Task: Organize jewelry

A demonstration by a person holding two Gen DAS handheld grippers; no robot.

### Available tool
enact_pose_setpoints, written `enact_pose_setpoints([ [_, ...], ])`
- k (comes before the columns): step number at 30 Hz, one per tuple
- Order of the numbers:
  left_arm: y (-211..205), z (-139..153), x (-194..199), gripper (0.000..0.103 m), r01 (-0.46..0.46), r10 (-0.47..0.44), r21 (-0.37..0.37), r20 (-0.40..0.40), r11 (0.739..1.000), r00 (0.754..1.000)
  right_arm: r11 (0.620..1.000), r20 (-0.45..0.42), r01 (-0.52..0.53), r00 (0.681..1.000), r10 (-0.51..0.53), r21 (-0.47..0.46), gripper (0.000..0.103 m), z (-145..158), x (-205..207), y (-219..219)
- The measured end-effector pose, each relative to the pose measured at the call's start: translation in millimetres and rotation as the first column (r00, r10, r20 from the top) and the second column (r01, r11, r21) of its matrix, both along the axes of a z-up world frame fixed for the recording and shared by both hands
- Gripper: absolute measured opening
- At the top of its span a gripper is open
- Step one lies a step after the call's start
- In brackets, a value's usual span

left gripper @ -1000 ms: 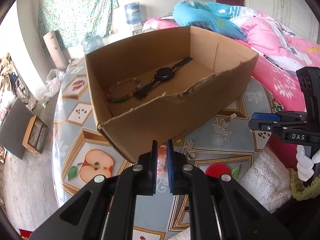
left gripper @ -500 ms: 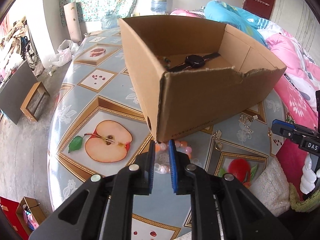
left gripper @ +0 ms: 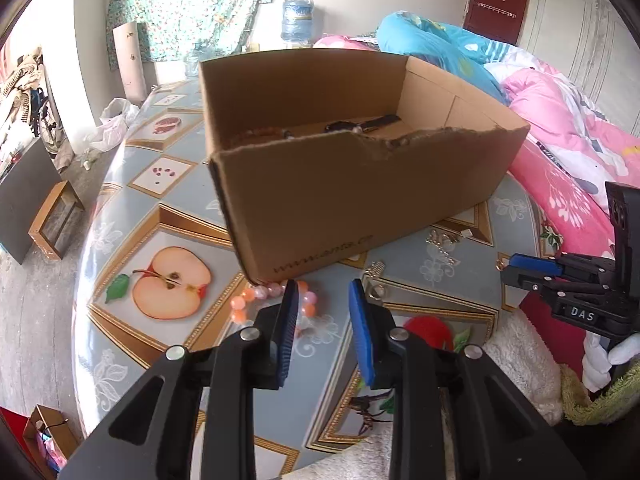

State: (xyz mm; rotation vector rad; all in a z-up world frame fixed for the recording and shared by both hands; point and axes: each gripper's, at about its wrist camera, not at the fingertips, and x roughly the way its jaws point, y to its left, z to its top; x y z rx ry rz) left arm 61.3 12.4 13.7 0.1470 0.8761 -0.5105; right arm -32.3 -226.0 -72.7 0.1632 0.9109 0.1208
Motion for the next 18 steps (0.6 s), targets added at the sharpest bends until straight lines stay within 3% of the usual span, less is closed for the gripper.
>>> enact_pose_setpoints([
  [2,-8.1,-2.9,-4.7,0.025,0.024,-0.024,0.011,0.003,1.000,1.000,1.000,-0.011,-0.001,1.000,0.001,-0.012,0.017,-2.8,-0.1,-1.1],
  [11,-32.1,-16.4,-12.6,0.025,0.092,-0.092,0.000,-0.030,0.996,0.995,0.998,-0.011,-0.011,1.000,0.011,-0.055,0.007,-5.8,5.2,2.0],
  [18,-37.0,-20.4,-13.3,0.025,0.107,-0.106,0.015,-0.032,0.994,0.994,0.999,-0.008,-0.025,1.000,0.025,-0.043,0.007,-4.4,13.2,5.2],
])
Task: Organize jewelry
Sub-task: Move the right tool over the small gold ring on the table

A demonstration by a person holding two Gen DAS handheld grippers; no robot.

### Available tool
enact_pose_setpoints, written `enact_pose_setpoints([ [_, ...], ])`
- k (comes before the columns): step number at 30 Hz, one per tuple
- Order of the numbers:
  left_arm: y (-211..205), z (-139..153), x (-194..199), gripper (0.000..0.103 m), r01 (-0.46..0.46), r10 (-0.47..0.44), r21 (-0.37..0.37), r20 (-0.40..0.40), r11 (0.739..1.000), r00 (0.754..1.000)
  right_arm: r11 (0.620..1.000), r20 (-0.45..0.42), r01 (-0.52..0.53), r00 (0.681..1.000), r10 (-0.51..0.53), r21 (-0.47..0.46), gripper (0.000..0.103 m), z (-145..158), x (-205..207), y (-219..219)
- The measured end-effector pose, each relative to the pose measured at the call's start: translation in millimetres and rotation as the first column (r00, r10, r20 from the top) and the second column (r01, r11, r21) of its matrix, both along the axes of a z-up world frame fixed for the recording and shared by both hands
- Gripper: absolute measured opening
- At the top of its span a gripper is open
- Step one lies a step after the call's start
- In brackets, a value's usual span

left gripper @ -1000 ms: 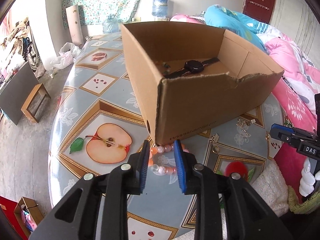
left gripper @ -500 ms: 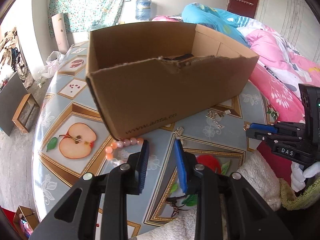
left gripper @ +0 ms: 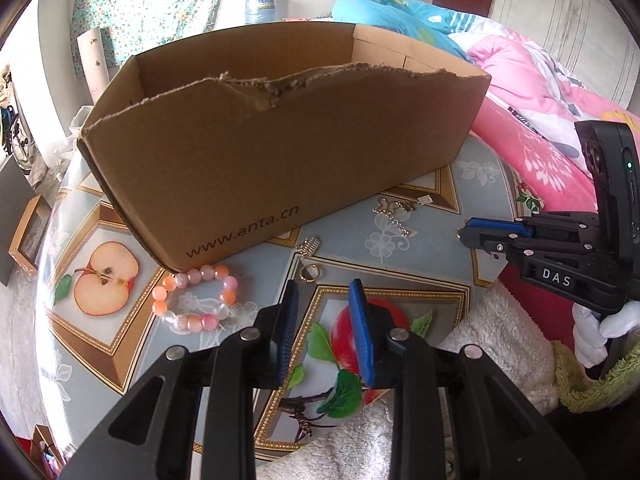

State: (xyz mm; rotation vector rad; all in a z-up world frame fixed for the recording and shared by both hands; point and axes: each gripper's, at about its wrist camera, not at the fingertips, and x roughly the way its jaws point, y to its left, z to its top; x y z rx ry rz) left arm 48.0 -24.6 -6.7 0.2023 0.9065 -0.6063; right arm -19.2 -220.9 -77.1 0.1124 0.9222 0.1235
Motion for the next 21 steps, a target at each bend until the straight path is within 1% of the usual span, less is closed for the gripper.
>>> enact_pose_setpoints([
  [13,-2.5,-3.4,0.2,0.025,0.000,0.000,0.018,0.007,1.000,1.000,0.997,0.006,-0.051,0.999,0.051,0.060,0.006,-0.3,15.6,24.0],
  [15,-2.9,-4.6,1.2,0.025,-0.003,0.003,0.018,0.009,1.000,1.000,0.996,0.007,-0.053,0.999,0.053,0.072,0.009,-0.2,16.5,25.4],
  [21,-7.4,-6.9,5.9,0.025,-0.003,0.002,0.032,0.015,0.999,1.000,0.994,0.015,-0.043,0.999,0.041,0.099,0.010,5.0,13.3,25.4],
])
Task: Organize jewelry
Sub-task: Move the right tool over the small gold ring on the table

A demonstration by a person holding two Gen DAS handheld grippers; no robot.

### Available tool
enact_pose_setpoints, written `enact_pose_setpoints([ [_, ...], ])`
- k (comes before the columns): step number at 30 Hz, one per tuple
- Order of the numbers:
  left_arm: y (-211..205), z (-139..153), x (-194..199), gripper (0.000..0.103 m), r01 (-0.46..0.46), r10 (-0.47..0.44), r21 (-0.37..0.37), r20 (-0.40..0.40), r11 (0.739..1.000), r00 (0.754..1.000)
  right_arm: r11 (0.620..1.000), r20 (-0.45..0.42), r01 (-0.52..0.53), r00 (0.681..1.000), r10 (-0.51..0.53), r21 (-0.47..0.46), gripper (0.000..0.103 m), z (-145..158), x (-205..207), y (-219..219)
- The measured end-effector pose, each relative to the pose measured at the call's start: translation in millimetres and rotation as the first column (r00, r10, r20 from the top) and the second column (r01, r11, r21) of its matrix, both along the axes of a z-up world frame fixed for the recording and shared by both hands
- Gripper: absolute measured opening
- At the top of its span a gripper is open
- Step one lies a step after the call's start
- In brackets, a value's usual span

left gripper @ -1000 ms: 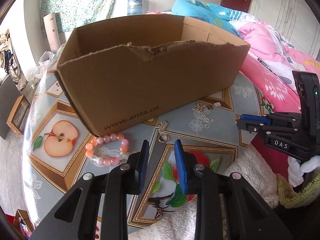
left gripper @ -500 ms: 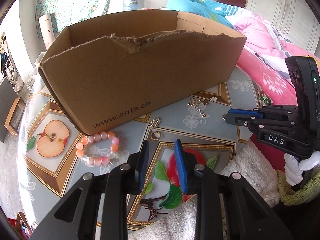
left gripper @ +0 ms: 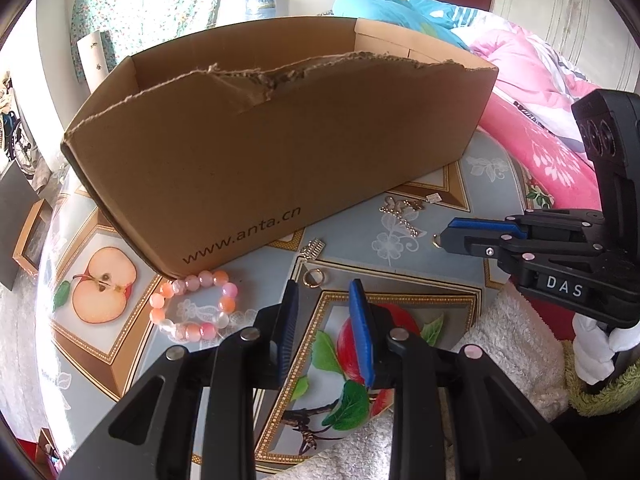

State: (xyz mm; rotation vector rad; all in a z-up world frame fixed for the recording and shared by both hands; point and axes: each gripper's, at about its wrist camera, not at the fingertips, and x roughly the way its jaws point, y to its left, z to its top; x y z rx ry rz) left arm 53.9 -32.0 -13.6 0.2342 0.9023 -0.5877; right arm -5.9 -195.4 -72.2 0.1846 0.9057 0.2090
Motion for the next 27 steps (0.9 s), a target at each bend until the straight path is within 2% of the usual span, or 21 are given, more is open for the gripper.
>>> enact_pose_setpoints([
  [4,-2.2,-3.1,5.2,0.025,-0.002,0.003,0.006,-0.019,1.000,1.000,1.000,0.003,0.011,1.000,-0.011,0.005,0.011,2.7,-6.1,-5.1],
  [10,-1.2,-6.6,16.5,0.025,-0.023,0.021,-0.027,-0.065,0.999,0.998,1.000,0.010,0.017,1.000,-0.017,0.011,0.011,5.9,-11.9,-12.5],
  [27,-18.3,-7.5,15.0,0.018,0.050,-0.050,-0.018,-0.026,0.999,0.998,0.999,0.007,0.035,0.999,-0.035,0.021,0.011,7.7,-13.6,-26.2],
])
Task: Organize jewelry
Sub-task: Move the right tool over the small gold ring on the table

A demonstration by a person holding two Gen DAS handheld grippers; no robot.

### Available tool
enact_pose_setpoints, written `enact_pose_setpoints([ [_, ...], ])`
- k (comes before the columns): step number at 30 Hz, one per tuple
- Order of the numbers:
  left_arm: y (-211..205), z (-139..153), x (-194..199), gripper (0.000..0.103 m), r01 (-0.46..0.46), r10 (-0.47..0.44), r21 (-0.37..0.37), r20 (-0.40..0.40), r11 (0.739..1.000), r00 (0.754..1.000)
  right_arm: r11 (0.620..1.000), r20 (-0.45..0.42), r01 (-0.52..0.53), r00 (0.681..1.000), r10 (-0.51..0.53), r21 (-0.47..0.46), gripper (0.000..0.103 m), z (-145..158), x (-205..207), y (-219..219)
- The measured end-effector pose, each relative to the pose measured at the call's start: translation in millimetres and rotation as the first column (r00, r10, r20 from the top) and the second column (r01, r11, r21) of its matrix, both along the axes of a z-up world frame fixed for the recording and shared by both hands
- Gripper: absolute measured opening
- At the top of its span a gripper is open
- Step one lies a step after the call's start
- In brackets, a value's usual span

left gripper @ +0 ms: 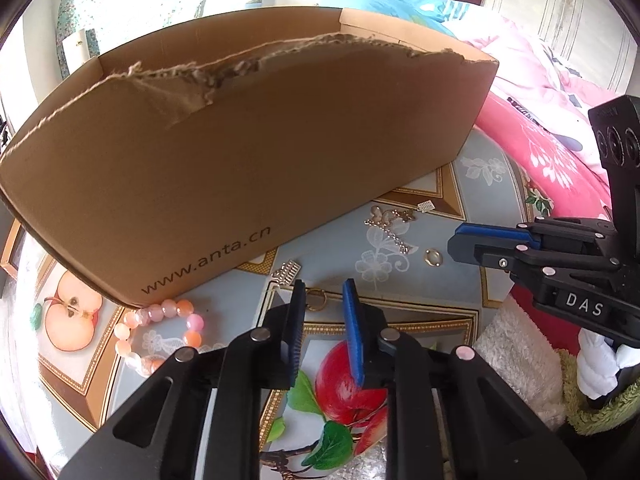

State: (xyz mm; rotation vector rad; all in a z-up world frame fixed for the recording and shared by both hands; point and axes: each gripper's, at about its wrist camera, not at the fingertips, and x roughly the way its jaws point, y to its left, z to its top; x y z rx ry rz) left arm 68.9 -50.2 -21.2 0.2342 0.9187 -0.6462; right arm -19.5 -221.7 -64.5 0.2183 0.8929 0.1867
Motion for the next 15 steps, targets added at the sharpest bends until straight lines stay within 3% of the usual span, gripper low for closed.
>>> enact_pose_setpoints([
  [9,-5.6,1.3,-2.9,0.017,0.025,-0.025,0.018,0.013,1.000,1.000,1.000,-0.002,0.002,1.000,-0.002,0.000,0.011,-0.5,0.4,-0.4],
  [15,-2.6,3.1,-4.7,0.017,0.013,-0.013,0.003,-0.024,1.000,1.000,1.000,-0.004,-0.007,1.000,0.007,0.000,0.011,-3.9,4.0,4.6],
])
